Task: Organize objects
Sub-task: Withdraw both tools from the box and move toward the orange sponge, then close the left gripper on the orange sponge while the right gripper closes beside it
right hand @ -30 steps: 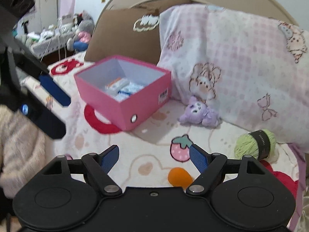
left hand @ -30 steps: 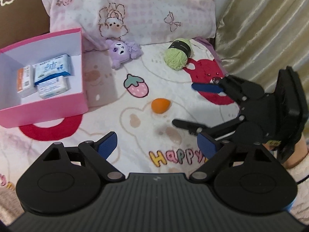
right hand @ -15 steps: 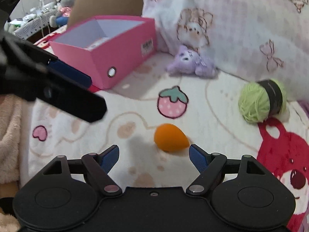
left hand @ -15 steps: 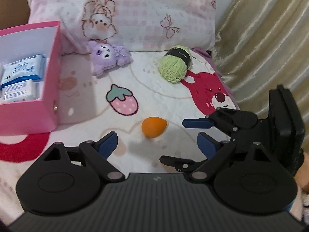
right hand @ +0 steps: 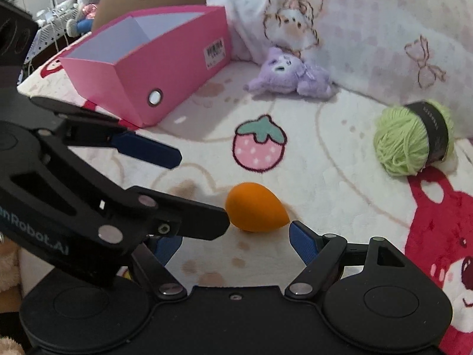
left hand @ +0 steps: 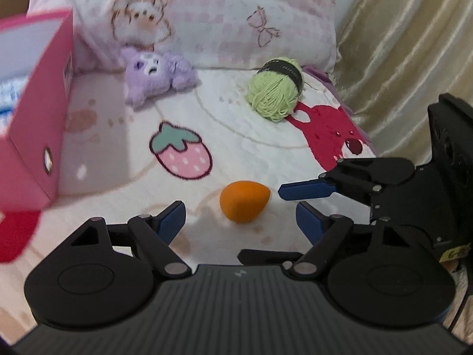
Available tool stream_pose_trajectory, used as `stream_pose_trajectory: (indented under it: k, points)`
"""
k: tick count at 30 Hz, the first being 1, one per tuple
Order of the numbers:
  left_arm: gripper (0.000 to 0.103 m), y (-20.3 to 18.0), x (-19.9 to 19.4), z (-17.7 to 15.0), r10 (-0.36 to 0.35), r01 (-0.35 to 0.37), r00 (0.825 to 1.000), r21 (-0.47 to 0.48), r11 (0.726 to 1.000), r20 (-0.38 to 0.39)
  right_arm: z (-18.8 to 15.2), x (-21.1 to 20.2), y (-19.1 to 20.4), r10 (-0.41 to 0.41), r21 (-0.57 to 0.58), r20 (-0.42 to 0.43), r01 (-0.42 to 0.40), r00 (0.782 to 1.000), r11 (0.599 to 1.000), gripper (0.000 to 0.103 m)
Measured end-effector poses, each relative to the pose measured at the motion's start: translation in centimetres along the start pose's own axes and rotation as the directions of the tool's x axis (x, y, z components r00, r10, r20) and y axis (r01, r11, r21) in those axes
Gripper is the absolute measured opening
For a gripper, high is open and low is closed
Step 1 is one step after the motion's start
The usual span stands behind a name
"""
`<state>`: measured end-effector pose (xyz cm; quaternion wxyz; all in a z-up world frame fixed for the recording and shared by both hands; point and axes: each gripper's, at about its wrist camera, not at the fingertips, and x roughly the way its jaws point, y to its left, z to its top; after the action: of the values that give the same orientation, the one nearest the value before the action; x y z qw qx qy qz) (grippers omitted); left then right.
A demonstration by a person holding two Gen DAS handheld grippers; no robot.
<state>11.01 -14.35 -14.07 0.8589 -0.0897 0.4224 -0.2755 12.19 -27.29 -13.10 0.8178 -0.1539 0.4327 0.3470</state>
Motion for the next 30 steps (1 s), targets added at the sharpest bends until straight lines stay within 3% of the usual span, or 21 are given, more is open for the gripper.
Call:
stream_pose_trajectory:
  k: [1,8,11,17,22,26,30]
  points:
    - [0.073,0.3,0.3,-0.1,-0.008,0.007,1.000,-0.015,1.000,-0.005,-0.1,0.4,-0.2,-0.006,0.001,-0.009,0.006,1.000,1.000,0.082]
    - [0.065,2.2,1.2,-0.8,-0.075,0.077,0.997,-0.107,0.991,0.019,-0.2,1.6,-1.5,-0.007,0.050,-0.040,0.009,0.999,0.999,0.078]
    - [0.054,2.4,1.7,-0.6,-0.076,0.078,0.997,-0.108,0.991,0.018,0.0,1.3,-1.1,-0.009,0.032,-0.034,0.010,0.999,0.999,0.070]
    - [0.048,2.4,2.4,-1.2,-0.090,0.093,0.995,-0.101,0.991,0.035,0.2,1.6,-1.0,-0.022,0.023,-0.045,0.023,0.999,0.999,0.061]
    - [0.044,1.5,2.3,-1.2,-0.058,0.062,0.996,-0.057,0.996,0.073,0.2,1.9,-0.9,-0.053,-0.006,-0.034,0.052,0.998,0.999,0.061]
    - [0.040,1.7,2.7,-1.0,-0.077,0.081,0.995,-0.071,0.994,0.063,0.2,1.8,-0.9,-0.057,-0.012,-0.019,0.057,0.998,0.998,0.061]
    - [0.030,2.0,2.8,-1.0,-0.107,0.113,0.992,-0.096,0.989,0.061,0.2,1.7,-1.0,-0.051,-0.006,0.002,0.051,0.999,0.999,0.057]
